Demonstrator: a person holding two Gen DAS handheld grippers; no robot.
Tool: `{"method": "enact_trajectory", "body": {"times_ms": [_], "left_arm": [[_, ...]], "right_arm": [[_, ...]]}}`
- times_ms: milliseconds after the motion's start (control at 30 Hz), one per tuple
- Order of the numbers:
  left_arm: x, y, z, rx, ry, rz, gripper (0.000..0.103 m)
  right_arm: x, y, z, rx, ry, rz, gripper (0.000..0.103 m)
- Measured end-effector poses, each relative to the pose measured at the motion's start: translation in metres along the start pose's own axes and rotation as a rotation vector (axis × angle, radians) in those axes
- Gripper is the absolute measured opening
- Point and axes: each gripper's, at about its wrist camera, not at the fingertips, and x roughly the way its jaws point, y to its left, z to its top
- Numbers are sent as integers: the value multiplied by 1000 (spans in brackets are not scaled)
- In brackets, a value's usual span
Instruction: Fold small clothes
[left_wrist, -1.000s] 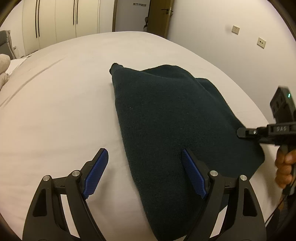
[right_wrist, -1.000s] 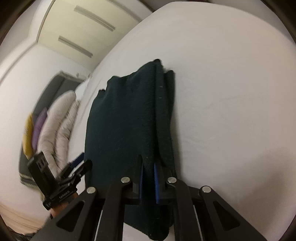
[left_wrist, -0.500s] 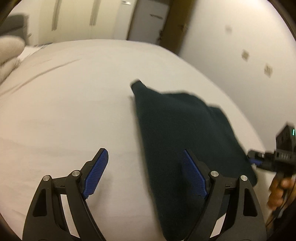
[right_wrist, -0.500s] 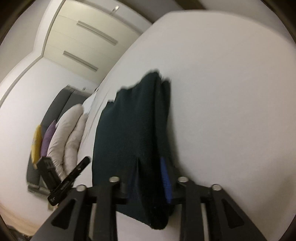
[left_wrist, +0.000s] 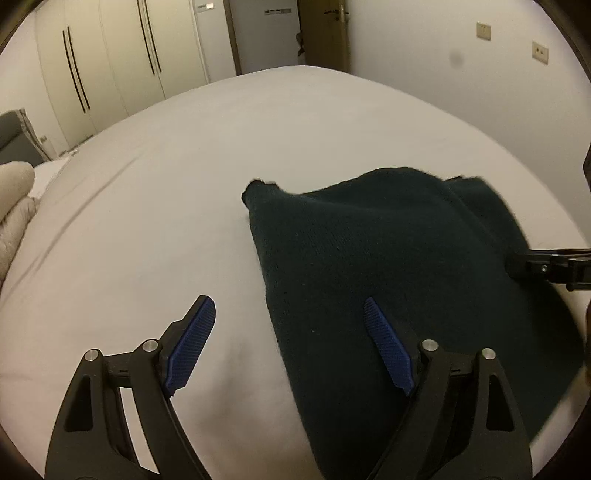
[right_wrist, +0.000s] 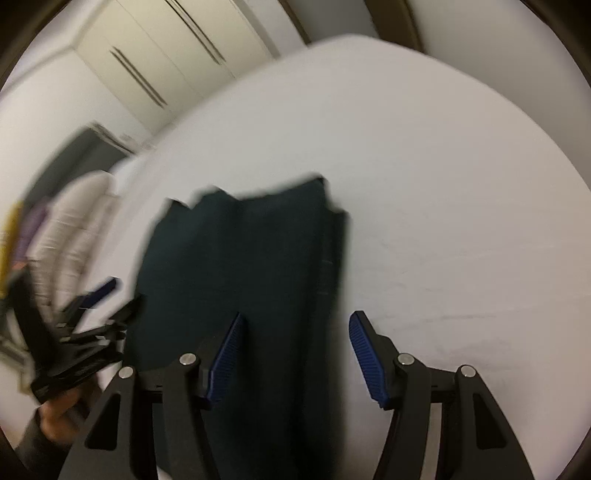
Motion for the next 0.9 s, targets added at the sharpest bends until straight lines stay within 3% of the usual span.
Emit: {"method": "enact_trajectory", "body": {"times_ms": [167, 267, 367, 500, 600, 667, 733, 767, 833, 867, 900], "left_arm": [[23, 9, 2, -50, 51, -44, 87], [7, 16, 6, -45, 32, -48, 86], [-12, 45, 1, -166, 7, -50, 89], [3, 68, -20, -295, 105, -169, 91], [17, 61, -22, -354, 155, -276, 91], [25, 64, -21, -396, 192, -320, 91], [31, 66, -19, -415, 228, -346, 90], [32, 65, -18, -420, 248, -352, 89], [34, 58, -13, -390, 266, -356, 74], [33, 54, -9, -373, 268, -372, 53], [32, 49, -6, -362, 276, -395, 41]], "right_arm": [[2, -4, -4, -23, -28, 2, 63], [-14, -10, -5, 45, -17, 52, 63], [-34, -21, -5, 112, -38, 121, 63], [-17, -29, -11, 126, 97, 165, 64], [-8, -24, -16, 102, 120, 191, 63], [-4, -25, -18, 128, 145, 225, 49], [-3, -25, -18, 126, 158, 216, 45], [-3, -25, -18, 124, 164, 217, 41], [-5, -28, -18, 136, 174, 219, 36], [-11, -30, -18, 132, 173, 213, 33], [-11, -23, -17, 125, 168, 198, 31]]}}
